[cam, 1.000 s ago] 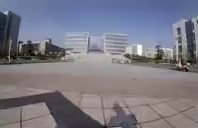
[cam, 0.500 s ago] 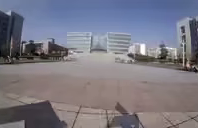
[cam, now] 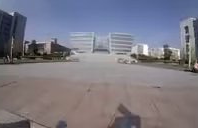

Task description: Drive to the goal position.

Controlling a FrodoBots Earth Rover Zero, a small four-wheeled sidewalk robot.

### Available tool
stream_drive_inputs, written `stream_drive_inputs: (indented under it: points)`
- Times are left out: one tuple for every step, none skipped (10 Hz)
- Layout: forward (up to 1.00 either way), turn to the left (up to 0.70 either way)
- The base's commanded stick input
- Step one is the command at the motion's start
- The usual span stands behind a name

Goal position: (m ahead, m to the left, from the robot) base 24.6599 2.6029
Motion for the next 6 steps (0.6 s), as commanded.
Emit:
stream_drive_inputs:
  points:
    - [1.00,0.01]
    - [1.00,0.00]
    - [1.00,0.00]
    - [1.00,0.04]
    - [1.00,0.01]
    - [1.00,0.04]
